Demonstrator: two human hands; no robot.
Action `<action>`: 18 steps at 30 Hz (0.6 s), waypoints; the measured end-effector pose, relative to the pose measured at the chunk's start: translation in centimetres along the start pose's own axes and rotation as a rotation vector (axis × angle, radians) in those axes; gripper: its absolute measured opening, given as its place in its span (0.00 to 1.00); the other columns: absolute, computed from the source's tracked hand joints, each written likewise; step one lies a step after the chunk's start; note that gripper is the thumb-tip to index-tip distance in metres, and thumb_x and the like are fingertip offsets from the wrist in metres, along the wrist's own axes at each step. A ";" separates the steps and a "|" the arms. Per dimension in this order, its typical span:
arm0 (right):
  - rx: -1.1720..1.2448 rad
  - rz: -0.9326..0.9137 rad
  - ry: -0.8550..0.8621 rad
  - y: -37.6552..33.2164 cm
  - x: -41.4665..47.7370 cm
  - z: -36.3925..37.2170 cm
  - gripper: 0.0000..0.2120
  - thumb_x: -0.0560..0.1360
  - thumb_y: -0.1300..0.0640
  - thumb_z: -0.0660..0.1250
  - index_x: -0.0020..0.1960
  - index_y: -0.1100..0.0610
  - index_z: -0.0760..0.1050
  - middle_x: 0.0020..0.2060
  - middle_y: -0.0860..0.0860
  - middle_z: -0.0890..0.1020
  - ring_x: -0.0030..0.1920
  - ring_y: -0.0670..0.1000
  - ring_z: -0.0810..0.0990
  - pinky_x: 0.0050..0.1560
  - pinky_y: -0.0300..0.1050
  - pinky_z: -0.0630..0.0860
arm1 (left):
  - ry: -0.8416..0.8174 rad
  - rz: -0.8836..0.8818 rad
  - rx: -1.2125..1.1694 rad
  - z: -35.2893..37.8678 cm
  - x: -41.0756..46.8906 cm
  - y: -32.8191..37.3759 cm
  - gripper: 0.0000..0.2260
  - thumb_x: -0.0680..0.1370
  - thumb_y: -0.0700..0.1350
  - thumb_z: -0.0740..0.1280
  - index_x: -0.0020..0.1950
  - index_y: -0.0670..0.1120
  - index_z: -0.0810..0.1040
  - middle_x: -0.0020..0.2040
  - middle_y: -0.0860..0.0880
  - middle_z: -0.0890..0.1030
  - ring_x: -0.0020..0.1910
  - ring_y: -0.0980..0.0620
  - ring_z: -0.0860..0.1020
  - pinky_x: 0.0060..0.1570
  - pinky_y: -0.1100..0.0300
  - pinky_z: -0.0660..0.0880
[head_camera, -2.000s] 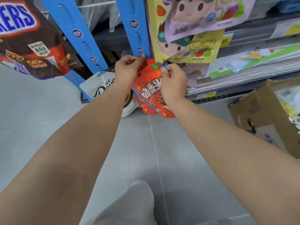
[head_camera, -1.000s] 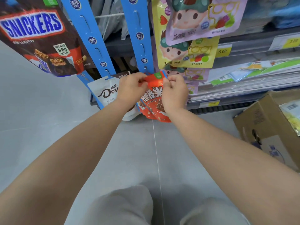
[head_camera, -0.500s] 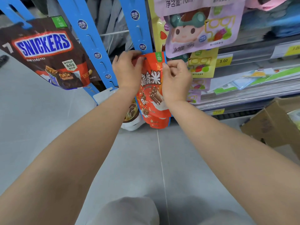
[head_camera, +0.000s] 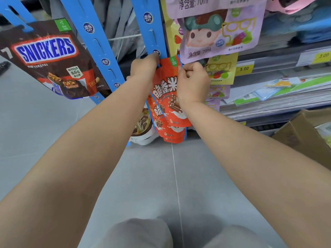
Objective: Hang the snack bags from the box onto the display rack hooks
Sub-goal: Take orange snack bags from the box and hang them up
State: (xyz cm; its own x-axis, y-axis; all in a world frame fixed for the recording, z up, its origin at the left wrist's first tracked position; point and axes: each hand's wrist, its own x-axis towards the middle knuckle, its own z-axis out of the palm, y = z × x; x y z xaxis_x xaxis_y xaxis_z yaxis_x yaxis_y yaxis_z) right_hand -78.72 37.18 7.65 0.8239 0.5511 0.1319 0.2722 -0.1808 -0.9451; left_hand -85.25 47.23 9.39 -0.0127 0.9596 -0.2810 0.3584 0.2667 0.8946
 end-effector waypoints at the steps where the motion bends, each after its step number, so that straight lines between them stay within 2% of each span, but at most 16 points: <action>1: -0.046 0.003 -0.007 -0.1 0.0 0.0 0.08 0.76 0.55 0.64 0.50 0.57 0.79 0.39 0.50 0.82 0.44 0.51 0.79 0.38 0.39 0.65 | -0.004 -0.006 0.008 0.2 0.4 -0.1 0.29 0.53 0.61 0.66 0.49 0.47 0.77 0.51 0.45 0.82 0.56 0.43 0.78 0.57 0.46 0.75; 3: -0.166 0.009 -0.019 0.0 0.1 0.0 0.08 0.75 0.55 0.63 0.50 0.54 0.80 0.43 0.51 0.83 0.48 0.53 0.79 0.39 0.40 0.65 | -0.009 -0.010 0.027 0.2 0.3 -0.2 0.37 0.52 0.65 0.64 0.55 0.46 0.76 0.53 0.45 0.81 0.57 0.43 0.77 0.59 0.46 0.74; 6: -0.311 0.015 -0.075 0.4 0.4 -0.2 0.08 0.74 0.54 0.62 0.46 0.53 0.81 0.42 0.50 0.82 0.45 0.53 0.77 0.38 0.41 0.66 | -0.021 0.016 0.138 -0.3 -1.5 0.1 0.27 0.61 0.65 0.60 0.50 0.47 0.73 0.54 0.45 0.79 0.57 0.43 0.75 0.61 0.47 0.71; 9: -0.450 -0.009 -0.180 0.9 0.4 -0.5 0.08 0.73 0.54 0.63 0.43 0.56 0.79 0.35 0.51 0.77 0.38 0.54 0.76 0.36 0.43 0.66 | -0.003 0.061 0.221 -0.8 -1.8 0.3 0.28 0.66 0.63 0.60 0.57 0.44 0.72 0.56 0.43 0.78 0.60 0.42 0.74 0.61 0.46 0.71; 12: -0.528 0.074 -0.303 1.0 0.5 -1.4 0.10 0.72 0.50 0.65 0.43 0.57 0.78 0.37 0.53 0.79 0.42 0.56 0.79 0.39 0.43 0.68 | -0.007 0.100 0.353 -1.1 -2.2 0.5 0.25 0.74 0.57 0.61 0.62 0.41 0.67 0.61 0.42 0.74 0.63 0.42 0.70 0.61 0.47 0.70; 15: -0.548 0.215 -0.396 0.2 0.5 -3.9 0.10 0.72 0.52 0.65 0.46 0.59 0.78 0.43 0.56 0.81 0.49 0.59 0.80 0.41 0.44 0.68 | -0.017 0.080 0.483 -1.7 -4.3 1.4 0.25 0.75 0.54 0.63 0.64 0.39 0.64 0.64 0.40 0.70 0.64 0.41 0.69 0.62 0.45 0.70; 17: -0.554 0.319 -0.437 -1.0 0.2 -6.6 0.11 0.73 0.54 0.65 0.51 0.59 0.78 0.50 0.57 0.81 0.52 0.59 0.80 0.44 0.46 0.72 | -0.069 0.014 0.572 -2.2 -6.8 2.9 0.18 0.75 0.52 0.64 0.60 0.44 0.66 0.62 0.41 0.70 0.61 0.42 0.70 0.60 0.49 0.70; 18: -0.546 0.362 -0.451 -1.7 -0.1 -8.1 0.12 0.73 0.54 0.65 0.52 0.59 0.78 0.51 0.57 0.81 0.53 0.59 0.80 0.47 0.47 0.74 | -0.143 -0.028 0.597 -2.3 -8.1 3.9 0.09 0.76 0.51 0.63 0.52 0.49 0.68 0.56 0.42 0.72 0.54 0.44 0.72 0.54 0.54 0.72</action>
State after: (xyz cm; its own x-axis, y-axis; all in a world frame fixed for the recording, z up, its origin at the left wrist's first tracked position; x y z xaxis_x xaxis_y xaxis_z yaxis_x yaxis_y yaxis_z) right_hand -75.21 30.84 11.65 0.6588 0.6373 -0.3998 0.3270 -0.7212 -0.6107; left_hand -85.93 40.68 15.93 0.0809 0.9204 -0.3824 0.8212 0.1559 0.5489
